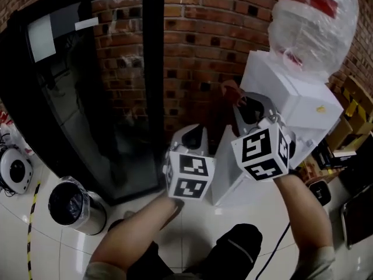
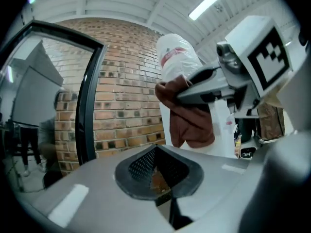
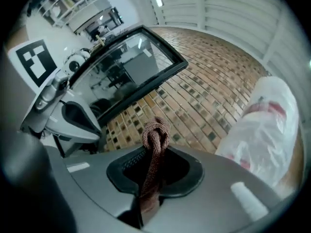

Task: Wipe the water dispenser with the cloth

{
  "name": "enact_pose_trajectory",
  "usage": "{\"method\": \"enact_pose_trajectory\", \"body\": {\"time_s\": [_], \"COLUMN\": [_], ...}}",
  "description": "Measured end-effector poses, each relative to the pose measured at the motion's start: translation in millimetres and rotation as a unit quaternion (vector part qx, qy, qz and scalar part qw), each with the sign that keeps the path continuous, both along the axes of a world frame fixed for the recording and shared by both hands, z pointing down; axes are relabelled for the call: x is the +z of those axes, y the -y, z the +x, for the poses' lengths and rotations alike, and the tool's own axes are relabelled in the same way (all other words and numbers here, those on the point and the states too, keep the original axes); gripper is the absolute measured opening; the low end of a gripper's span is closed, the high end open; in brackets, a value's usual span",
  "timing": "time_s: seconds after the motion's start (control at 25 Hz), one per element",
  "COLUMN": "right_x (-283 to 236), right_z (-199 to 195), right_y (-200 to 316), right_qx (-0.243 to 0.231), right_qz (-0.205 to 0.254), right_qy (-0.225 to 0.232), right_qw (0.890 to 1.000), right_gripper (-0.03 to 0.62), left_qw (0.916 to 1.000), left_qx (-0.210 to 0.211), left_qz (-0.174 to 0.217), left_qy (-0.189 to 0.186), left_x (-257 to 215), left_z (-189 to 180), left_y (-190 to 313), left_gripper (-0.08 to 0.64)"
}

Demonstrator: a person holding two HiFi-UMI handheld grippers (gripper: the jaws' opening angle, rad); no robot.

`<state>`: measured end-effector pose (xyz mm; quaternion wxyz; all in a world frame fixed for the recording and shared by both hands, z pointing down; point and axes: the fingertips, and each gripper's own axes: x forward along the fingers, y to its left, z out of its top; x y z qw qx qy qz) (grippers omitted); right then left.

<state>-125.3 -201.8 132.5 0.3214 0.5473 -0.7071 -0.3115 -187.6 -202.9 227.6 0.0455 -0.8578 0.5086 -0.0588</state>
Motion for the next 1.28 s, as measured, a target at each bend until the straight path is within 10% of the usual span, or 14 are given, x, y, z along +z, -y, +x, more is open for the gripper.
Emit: {"method": "enact_pose_trajectory", "body": {"time_s": [0.36,0.68,1.28], "right_x": [-53,-55,-61], "right_z": [11,29,76], "right_y": [66,119,187], "right_qx": [0.121,0.206,0.363], "right_qz": [0.046,0.061,0.053], "right_qy": [-0.056,0.015,-0.122], "right_qw": [0.99,0.977,0.922], "right_gripper": [0.071,0.071,0.071], "left_qw": [0.9991,0.9975,0.9993], "left_qx": [-0.008,-0.016,-0.001], "left_qz": [0.037,0.067,0.036], "left_qy": [-0.018,-0.014,-0.008], "left_x": [-57,-97,-70], "left_z": [-14,-26,-24], "left_y": [48,79,119], "left_gripper": [0.0,0.0,0.0]}}
